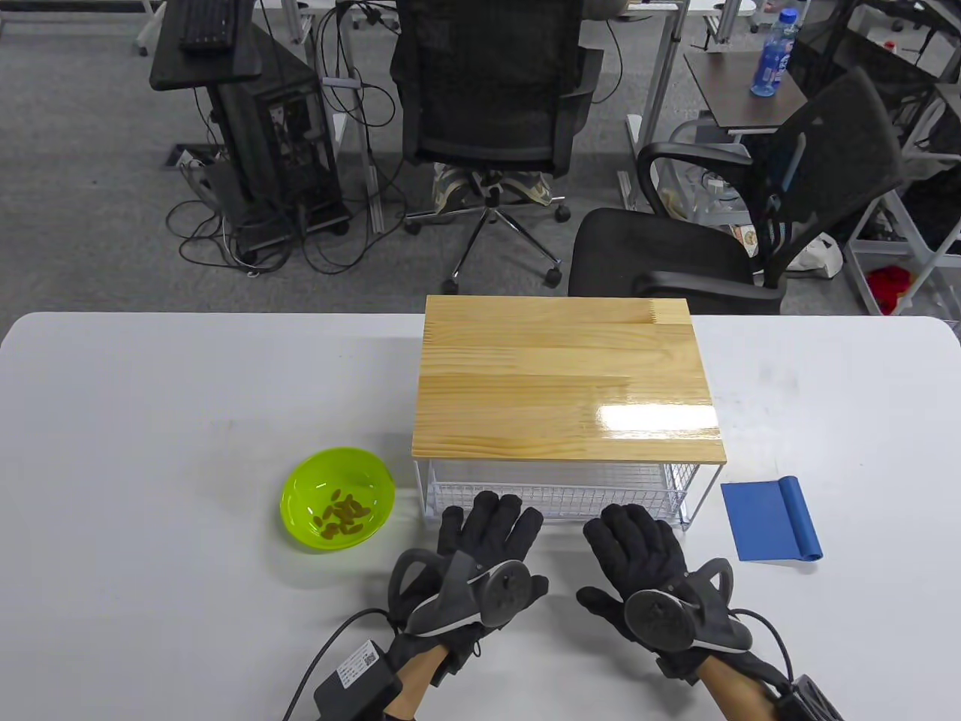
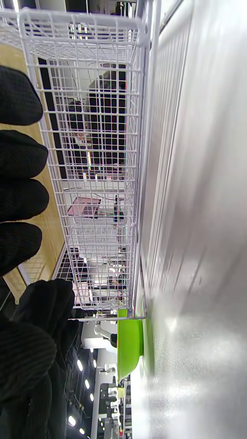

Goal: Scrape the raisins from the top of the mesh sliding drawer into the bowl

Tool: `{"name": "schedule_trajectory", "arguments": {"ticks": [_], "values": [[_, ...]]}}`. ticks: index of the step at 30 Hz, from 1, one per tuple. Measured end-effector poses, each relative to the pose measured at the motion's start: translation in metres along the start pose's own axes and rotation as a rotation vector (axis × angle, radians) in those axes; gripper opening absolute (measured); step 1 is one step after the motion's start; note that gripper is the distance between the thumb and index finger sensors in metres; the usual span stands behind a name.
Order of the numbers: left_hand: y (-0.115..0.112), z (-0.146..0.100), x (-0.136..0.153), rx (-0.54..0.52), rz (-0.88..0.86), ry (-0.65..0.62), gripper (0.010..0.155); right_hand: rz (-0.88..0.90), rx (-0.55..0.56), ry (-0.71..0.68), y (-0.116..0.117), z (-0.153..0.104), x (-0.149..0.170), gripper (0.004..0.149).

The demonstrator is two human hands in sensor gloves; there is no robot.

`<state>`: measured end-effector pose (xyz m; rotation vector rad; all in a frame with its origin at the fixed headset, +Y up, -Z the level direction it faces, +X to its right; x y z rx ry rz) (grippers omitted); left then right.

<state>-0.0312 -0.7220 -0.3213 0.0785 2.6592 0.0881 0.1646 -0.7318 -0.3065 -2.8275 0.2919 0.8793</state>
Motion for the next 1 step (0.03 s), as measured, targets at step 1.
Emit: {"name": "schedule_trajectory", "arguments": {"ticks": [1], "values": [[0.0,0.0,-0.0001,0.0,0.0,0.0,0.08,-0.001,0.001,0.0,0.0,-0.0001,-0.0001,0.081]]}}
Point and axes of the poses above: the tracker on the back of each hand, its own x axis roughly to the little-finger side, its own z axis roughly from the wrist to the fingertips, y = z × x, the point moved 3 cm from there along z, roughly from the wrist to the fingertips, and after that the axes turned 5 degrees about z, right-handed, at the moved point
